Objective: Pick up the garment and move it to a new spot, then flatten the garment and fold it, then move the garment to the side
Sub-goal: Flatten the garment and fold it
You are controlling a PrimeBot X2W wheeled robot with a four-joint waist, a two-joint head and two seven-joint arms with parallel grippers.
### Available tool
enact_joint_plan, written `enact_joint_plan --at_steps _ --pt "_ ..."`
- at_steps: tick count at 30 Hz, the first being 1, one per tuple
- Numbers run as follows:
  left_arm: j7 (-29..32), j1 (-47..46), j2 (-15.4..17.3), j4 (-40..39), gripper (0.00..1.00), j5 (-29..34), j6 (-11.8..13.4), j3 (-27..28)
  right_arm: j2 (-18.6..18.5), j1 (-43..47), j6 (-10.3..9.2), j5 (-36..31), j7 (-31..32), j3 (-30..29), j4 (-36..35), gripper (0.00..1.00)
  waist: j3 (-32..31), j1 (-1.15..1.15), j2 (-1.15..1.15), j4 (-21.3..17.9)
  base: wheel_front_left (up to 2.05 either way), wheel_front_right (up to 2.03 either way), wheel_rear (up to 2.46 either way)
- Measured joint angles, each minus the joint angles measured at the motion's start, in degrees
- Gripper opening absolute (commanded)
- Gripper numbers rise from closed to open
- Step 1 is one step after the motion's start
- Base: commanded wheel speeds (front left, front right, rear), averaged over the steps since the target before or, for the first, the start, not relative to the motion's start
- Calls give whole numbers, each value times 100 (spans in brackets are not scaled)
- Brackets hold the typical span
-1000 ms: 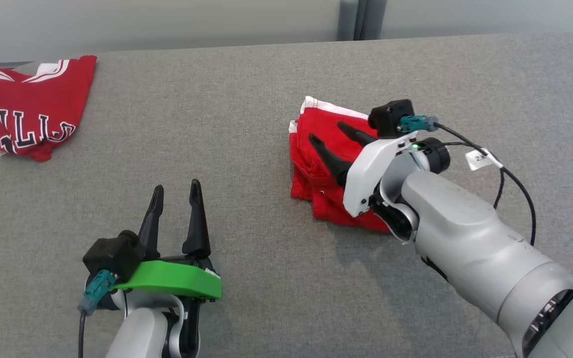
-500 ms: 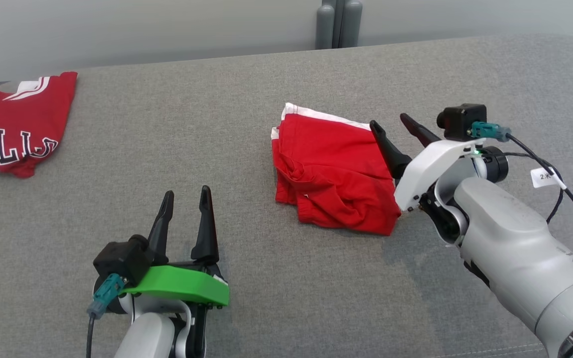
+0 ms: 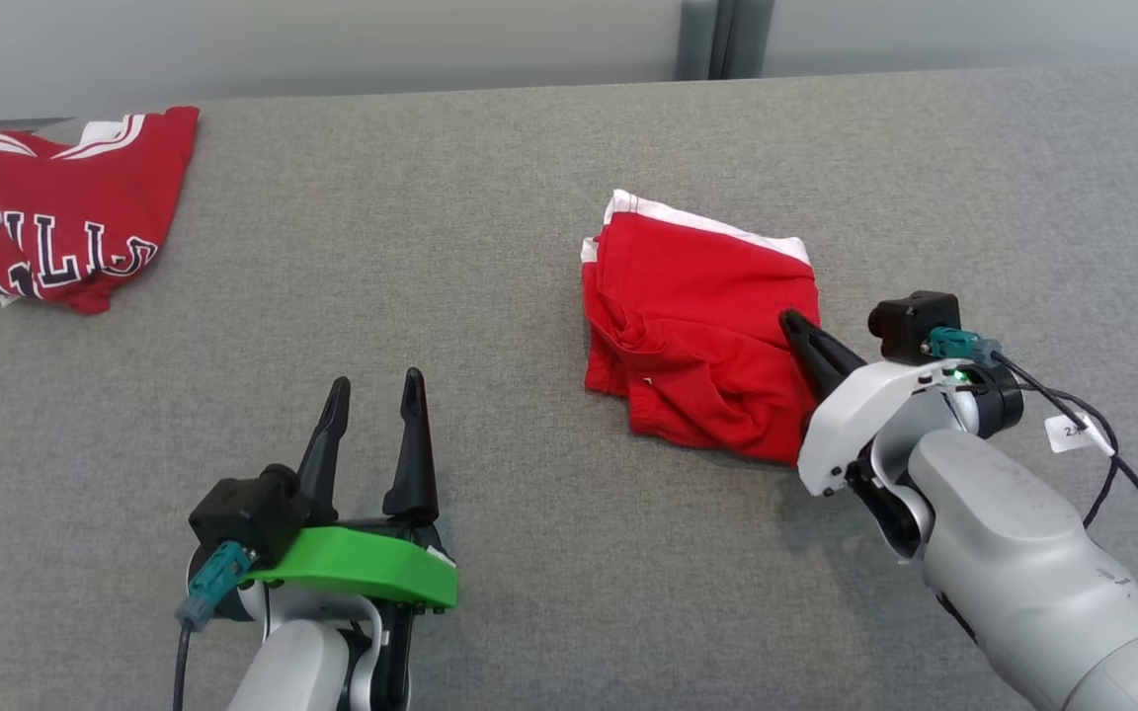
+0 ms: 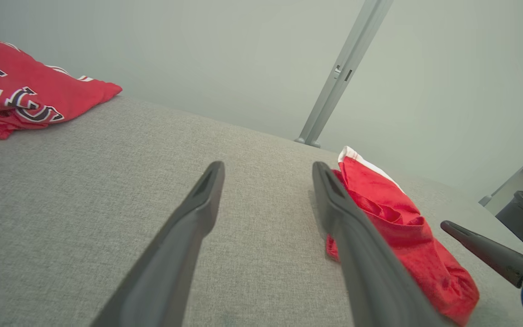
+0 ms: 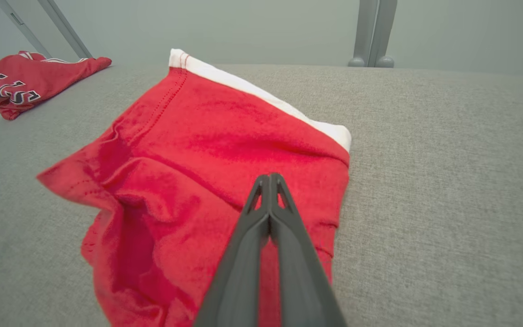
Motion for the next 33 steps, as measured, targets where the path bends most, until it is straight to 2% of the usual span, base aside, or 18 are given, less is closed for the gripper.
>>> enact_joint_plan --at_steps 6,10,18,29,33 --pt "-1 -15 4 3 100 -9 0 -22 185 64 0 -388 0 -235 -42 0 92 0 0 196 0 0 0" --pt "-1 -53 1 8 100 -25 -1 -63 323 33 0 -536 0 -219 218 0 152 0 0 326 0 0 0" --pt "-24 -112 -9 31 100 -64 -1 -97 666 -153 0 -511 -1 356 342 0 286 0 0 584 0 0 0" --pt "-34 -158 -19 46 100 -87 -1 -55 735 -183 0 -503 -1 1344 347 0 398 0 0 678 0 0 0" --pt "-35 -170 -20 51 100 -87 -1 -46 739 -193 0 -552 -1 1451 265 0 404 0 0 642 0 0 0"
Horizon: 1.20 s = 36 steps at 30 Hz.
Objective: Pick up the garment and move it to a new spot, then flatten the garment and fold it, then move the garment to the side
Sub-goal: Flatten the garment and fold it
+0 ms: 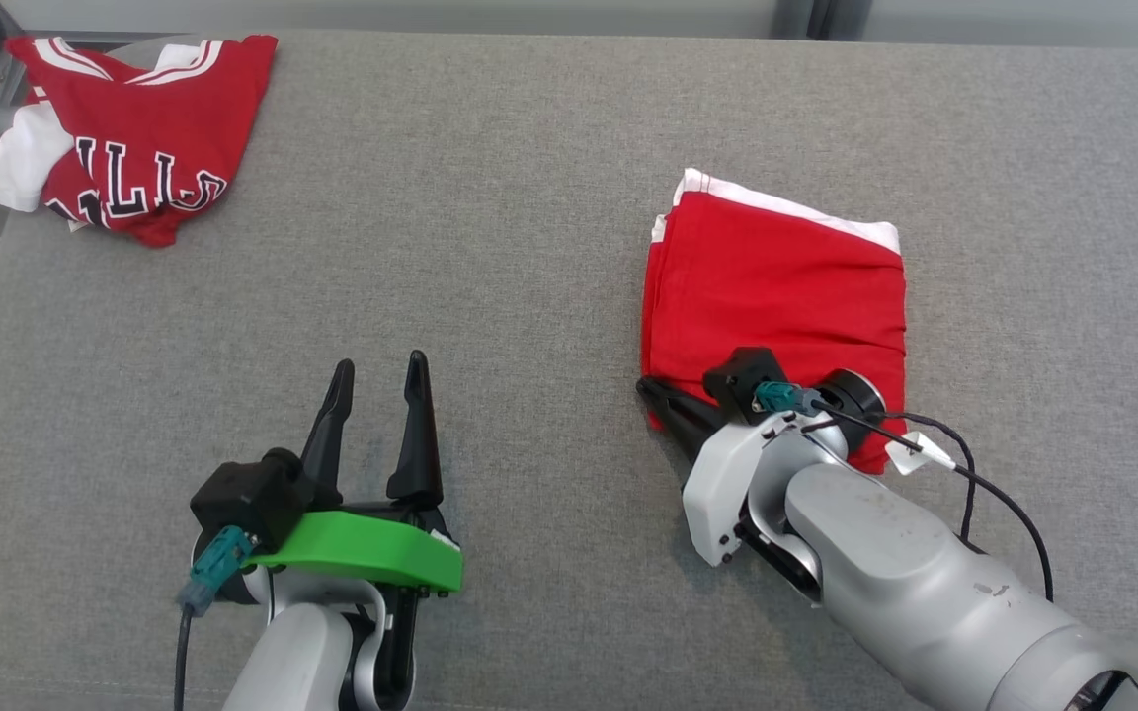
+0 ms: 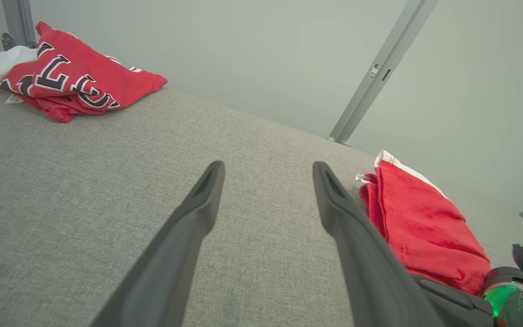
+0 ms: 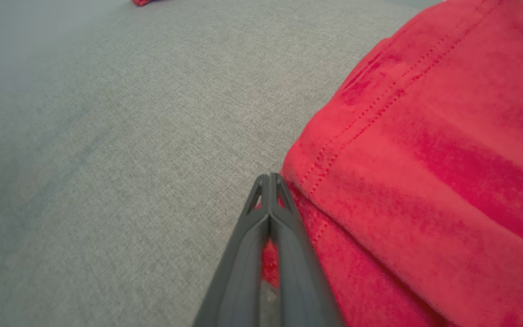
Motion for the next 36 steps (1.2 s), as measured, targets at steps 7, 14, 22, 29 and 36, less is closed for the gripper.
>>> enact_joint_plan --at_steps 7,14,22,29,36 --pt "-16 4 -1 13 100 0 20 53 -109 -115 0 -361 1 -314 -617 0 -72 0 0 -134 0 0 0" --pt "-18 50 4 -1 100 5 22 90 -302 120 0 -821 1 -1265 -1464 97 -256 0 0 -327 0 0 0" --pt "-22 152 34 -15 100 7 45 134 -434 653 0 -1324 1 -2474 -2050 100 -501 0 0 -581 0 0 0" --pt "-24 237 127 -42 100 38 101 202 -533 1068 0 -1497 0 -3365 -2116 100 -679 0 0 -789 0 0 0" --pt "-24 242 158 -158 100 47 153 360 -731 1249 0 -1159 399 -3845 -1844 100 -710 0 0 -813 0 0 0"
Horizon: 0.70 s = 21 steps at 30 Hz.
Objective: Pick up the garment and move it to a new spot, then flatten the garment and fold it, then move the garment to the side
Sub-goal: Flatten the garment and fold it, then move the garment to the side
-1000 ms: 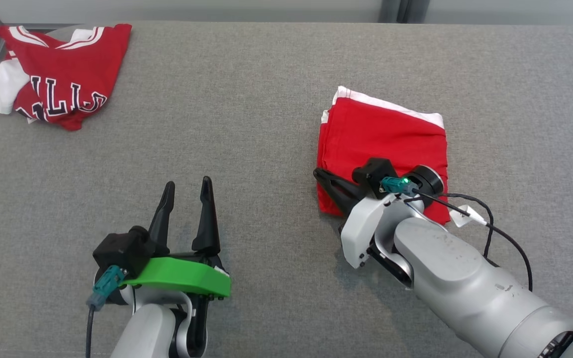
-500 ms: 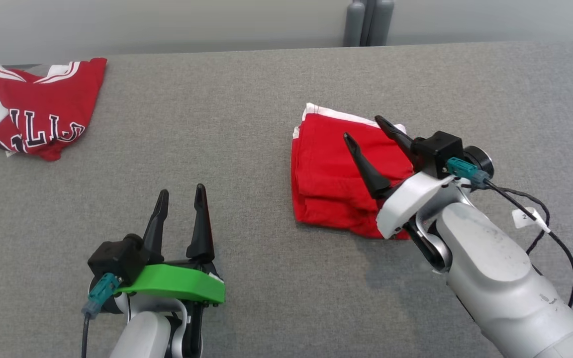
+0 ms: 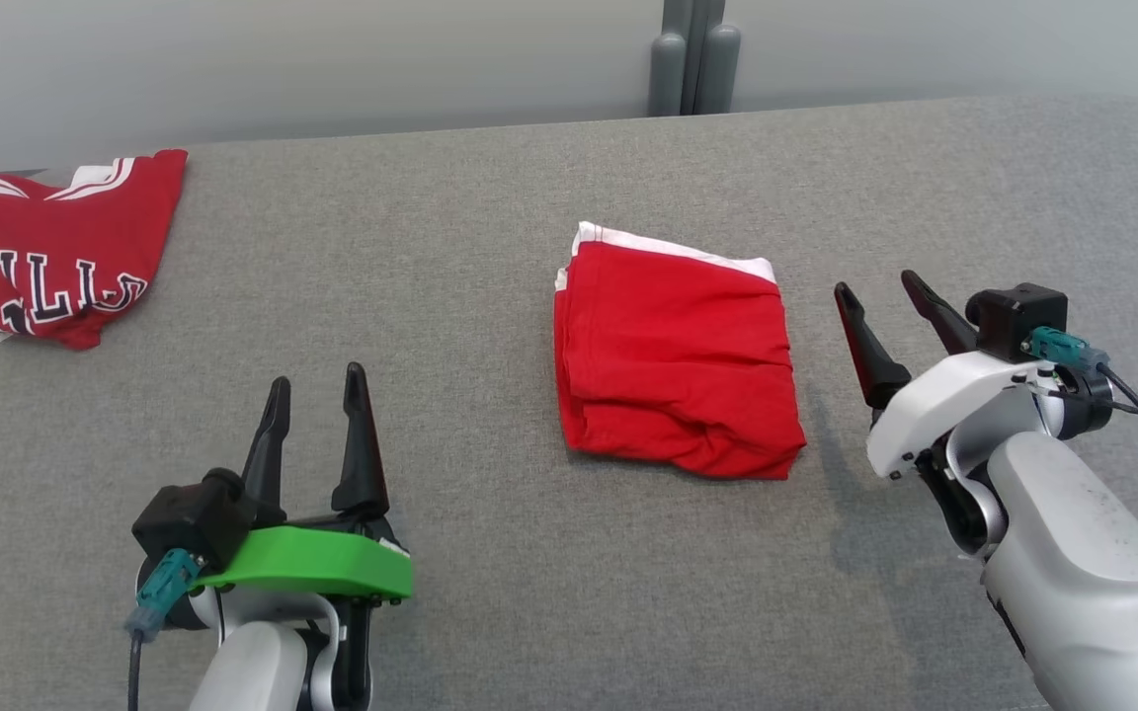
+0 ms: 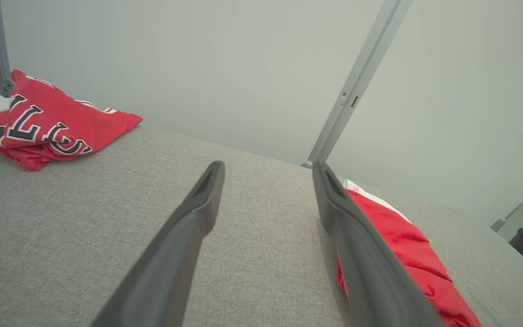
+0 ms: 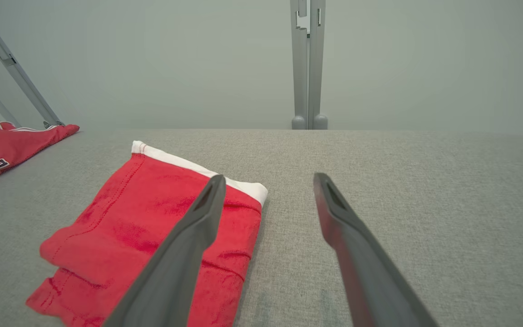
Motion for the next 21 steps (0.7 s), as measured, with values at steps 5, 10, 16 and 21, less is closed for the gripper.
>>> enact_joint_plan --at_steps 5,10,16,21 --pt "0 0 30 -54 100 58 25 53 -156 3 0 559 636 45 110 100 85 0 0 130 0 0 0" --pt "0 -9 35 -77 100 109 15 49 -339 -71 0 1160 1323 158 240 100 201 0 0 309 0 0 0" --pt "-1 -76 9 -71 100 127 -19 30 -470 -343 0 1757 2018 276 541 100 369 0 0 565 0 0 0" --pt "-1 -105 -16 -55 100 158 -54 26 -550 -510 0 2193 2464 367 754 100 484 0 0 788 0 0 0"
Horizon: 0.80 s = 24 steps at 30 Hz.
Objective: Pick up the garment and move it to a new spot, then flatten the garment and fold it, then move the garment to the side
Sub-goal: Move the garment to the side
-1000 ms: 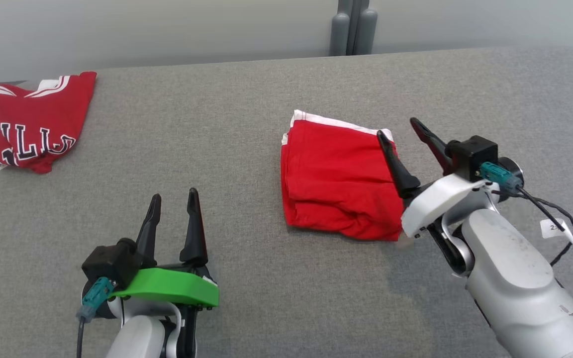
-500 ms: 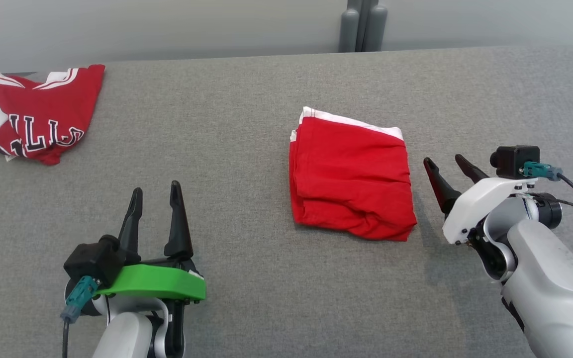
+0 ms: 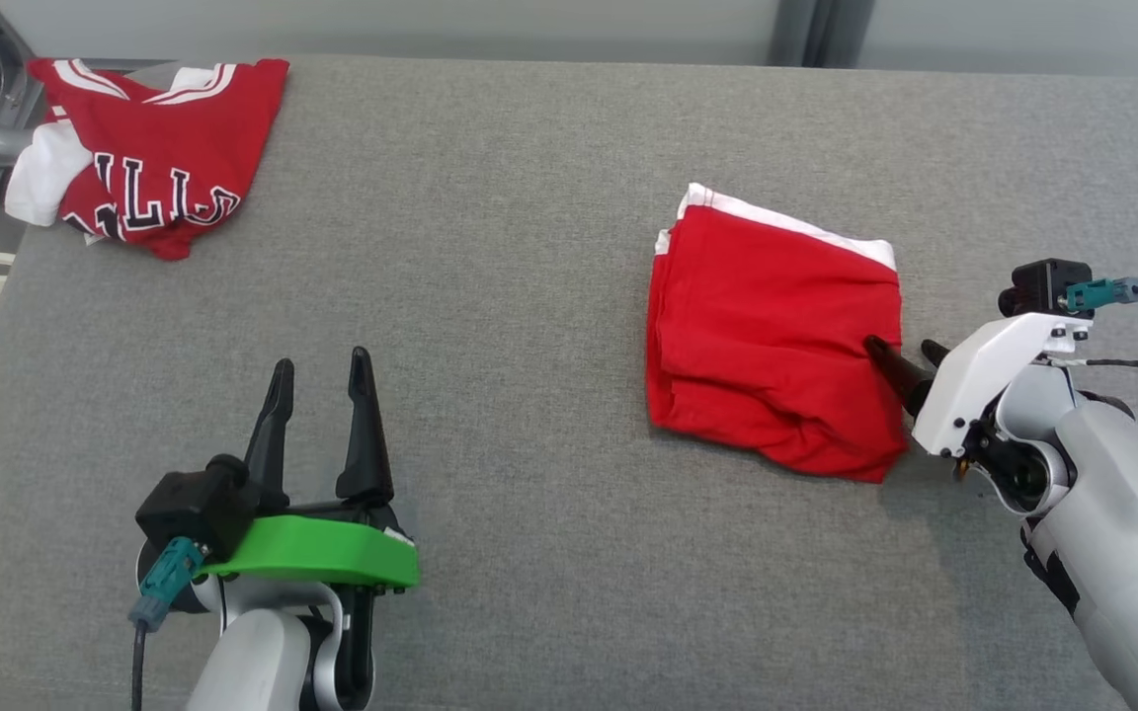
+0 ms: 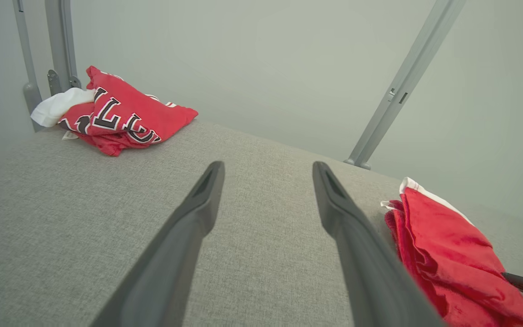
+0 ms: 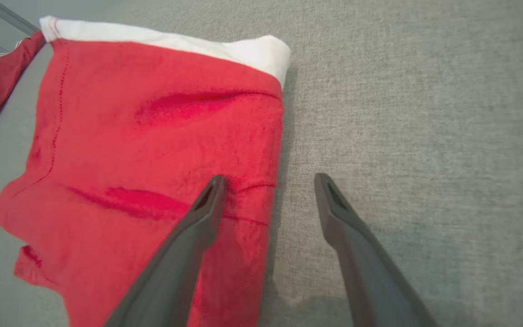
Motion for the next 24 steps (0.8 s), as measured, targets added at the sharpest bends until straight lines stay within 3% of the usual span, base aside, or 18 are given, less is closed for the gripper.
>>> enact_joint_plan --at_steps 8,9,10,12,13,14,24 --pt "1 0 -19 21 100 71 -10 22 -34 -124 0 319 174 216 203 98 63 0 0 212 0 0 0" --pt "1 1 -20 21 100 96 -11 25 -35 -131 0 328 171 253 221 64 61 0 0 212 0 0 0" --pt "1 1 -21 20 100 104 -13 25 -38 -145 0 336 157 287 240 45 60 0 0 209 0 0 0" --pt "1 1 -20 21 100 145 -13 24 -40 -179 0 375 132 364 260 27 57 0 0 193 0 0 0" --pt "1 1 -19 23 100 153 -14 24 -40 -198 0 380 108 408 265 27 57 0 0 181 0 0 0" --pt "1 1 -18 27 100 156 -15 27 -40 -216 0 389 73 445 267 0 56 0 0 166 0 0 0" --pt "1 2 41 36 100 280 -40 -12 -187 -469 0 390 -177 921 235 0 54 0 0 -183 0 0 0"
